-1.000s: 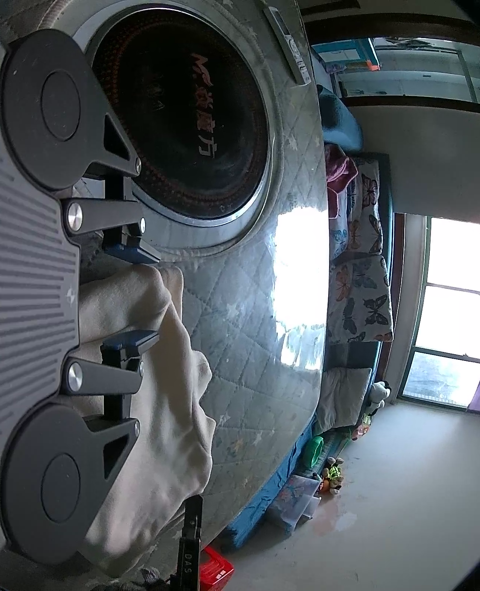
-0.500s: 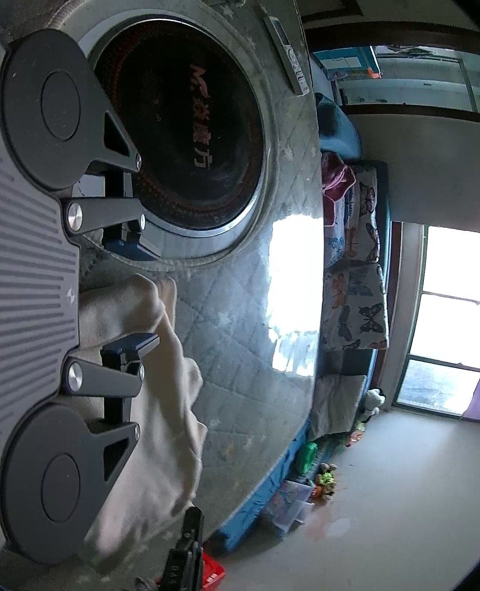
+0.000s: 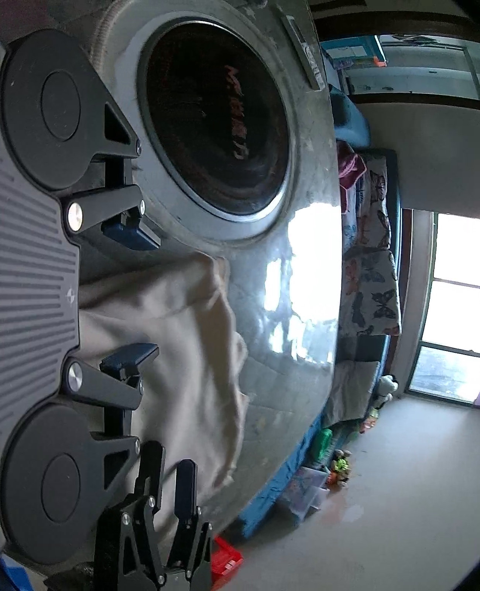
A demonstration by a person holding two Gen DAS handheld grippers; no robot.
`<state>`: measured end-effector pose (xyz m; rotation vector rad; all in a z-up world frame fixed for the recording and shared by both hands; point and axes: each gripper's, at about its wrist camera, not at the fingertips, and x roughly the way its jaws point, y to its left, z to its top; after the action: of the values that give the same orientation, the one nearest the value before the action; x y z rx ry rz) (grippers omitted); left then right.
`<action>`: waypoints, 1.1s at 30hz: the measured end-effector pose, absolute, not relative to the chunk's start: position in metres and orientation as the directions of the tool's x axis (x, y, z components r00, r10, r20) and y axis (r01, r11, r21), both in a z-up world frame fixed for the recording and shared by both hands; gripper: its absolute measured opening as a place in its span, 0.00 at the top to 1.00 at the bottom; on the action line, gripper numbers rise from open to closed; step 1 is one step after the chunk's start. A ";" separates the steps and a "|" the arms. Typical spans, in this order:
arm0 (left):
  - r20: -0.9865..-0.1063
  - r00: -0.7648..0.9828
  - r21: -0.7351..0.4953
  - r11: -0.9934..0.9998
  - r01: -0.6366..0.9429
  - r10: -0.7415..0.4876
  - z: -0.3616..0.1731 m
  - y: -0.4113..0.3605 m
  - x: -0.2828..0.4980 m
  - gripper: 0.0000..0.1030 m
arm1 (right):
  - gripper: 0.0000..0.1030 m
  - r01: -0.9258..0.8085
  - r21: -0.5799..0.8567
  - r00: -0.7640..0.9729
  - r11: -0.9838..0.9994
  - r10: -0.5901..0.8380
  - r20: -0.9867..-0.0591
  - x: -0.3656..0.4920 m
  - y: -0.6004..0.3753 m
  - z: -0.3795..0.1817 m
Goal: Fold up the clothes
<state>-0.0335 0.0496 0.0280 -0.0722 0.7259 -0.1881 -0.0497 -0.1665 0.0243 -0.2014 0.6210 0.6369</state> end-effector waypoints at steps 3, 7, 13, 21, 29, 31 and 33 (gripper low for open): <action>-0.662 0.725 -0.134 0.982 0.132 -0.188 0.025 0.056 -0.038 0.40 | 0.54 -0.616 -0.002 0.635 0.788 0.495 -0.593 -0.052 -0.159 0.027; -0.653 0.734 -0.148 0.982 0.118 -0.186 0.028 0.064 -0.043 0.37 | 0.52 -0.604 -0.021 0.662 0.797 0.487 -0.569 -0.045 -0.151 0.034; -0.641 0.748 -0.164 0.983 0.084 -0.171 0.033 0.075 -0.049 0.33 | 0.52 -0.568 -0.021 0.674 0.823 0.450 -0.586 -0.032 -0.140 0.024; -0.626 0.767 -0.196 0.980 0.017 -0.139 0.041 0.094 -0.049 0.25 | 0.48 -0.658 -0.035 0.626 0.752 0.521 -0.580 -0.056 -0.124 0.028; -0.634 0.759 -0.223 0.975 0.007 -0.150 0.044 0.091 -0.047 0.18 | 0.44 -0.758 -0.047 0.547 0.651 0.595 -0.589 -0.080 -0.093 0.024; -0.638 0.754 -0.235 0.972 0.001 -0.155 0.044 0.090 -0.045 0.12 | 0.44 -0.772 -0.064 0.540 0.633 0.599 -0.592 -0.086 -0.088 0.023; -0.644 0.750 -0.234 0.972 -0.008 -0.149 0.046 0.088 -0.044 0.09 | 0.44 -0.780 -0.083 0.541 0.620 0.604 -0.585 -0.092 -0.085 0.024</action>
<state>-0.0436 0.0877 0.0456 -0.2289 0.7195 -0.0777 -0.0919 -0.0854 0.0243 -0.3556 0.5468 0.8428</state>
